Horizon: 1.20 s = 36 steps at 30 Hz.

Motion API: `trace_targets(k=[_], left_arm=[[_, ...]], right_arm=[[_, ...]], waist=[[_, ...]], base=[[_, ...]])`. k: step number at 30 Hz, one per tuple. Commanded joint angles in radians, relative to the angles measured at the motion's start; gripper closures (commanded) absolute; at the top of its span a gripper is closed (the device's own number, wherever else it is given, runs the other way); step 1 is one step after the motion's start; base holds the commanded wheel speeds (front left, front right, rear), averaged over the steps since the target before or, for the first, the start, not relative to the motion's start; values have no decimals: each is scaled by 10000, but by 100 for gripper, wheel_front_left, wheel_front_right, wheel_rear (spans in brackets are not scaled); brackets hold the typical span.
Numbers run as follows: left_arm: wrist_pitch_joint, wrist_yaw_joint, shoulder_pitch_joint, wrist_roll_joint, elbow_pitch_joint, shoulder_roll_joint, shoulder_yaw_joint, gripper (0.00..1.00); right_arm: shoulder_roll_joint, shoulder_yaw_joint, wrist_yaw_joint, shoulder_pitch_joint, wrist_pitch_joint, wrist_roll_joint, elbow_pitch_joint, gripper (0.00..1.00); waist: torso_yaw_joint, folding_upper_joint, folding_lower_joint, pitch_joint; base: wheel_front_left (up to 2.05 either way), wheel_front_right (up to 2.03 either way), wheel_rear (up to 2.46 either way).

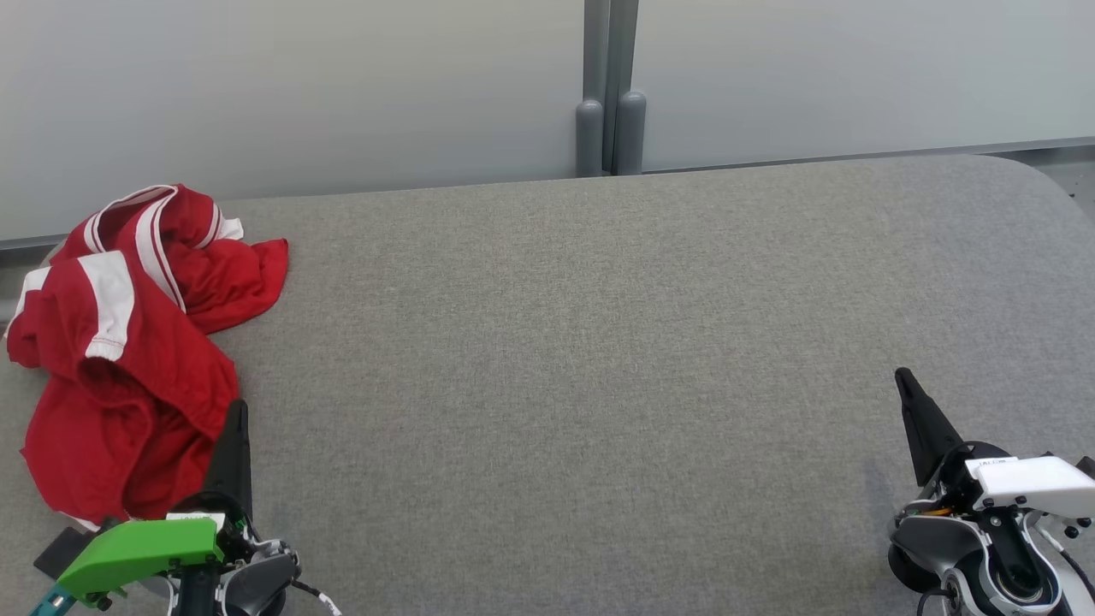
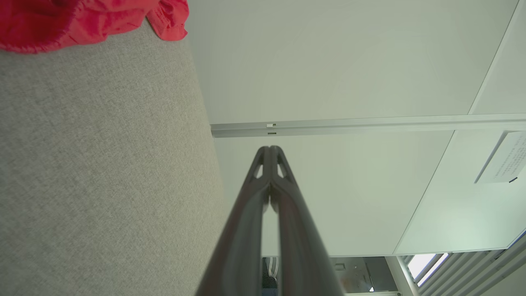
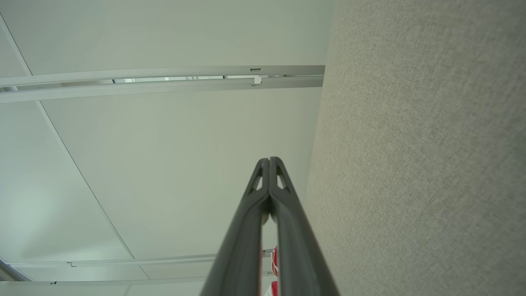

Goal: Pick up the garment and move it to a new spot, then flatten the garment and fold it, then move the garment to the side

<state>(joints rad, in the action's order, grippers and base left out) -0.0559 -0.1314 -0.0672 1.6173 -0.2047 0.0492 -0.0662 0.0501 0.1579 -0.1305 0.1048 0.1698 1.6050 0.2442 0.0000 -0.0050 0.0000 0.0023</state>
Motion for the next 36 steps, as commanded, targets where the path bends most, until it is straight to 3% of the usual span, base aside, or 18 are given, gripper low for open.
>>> trace_targets(k=[1, 36], left_arm=[[13, 11, -136, -64, -21, 63, -9, 100], [13, 11, -136, -64, -19, 63, -9, 100]], right_arm=[[21, 10, -17, 81, 12, -38, 9, 100], [21, 10, -17, 82, 12, -38, 9, 100]], waist=[[0, 50, 0, 0], [0, 50, 0, 0]], base=[[0, 0, 0], [0, 0, 0]])
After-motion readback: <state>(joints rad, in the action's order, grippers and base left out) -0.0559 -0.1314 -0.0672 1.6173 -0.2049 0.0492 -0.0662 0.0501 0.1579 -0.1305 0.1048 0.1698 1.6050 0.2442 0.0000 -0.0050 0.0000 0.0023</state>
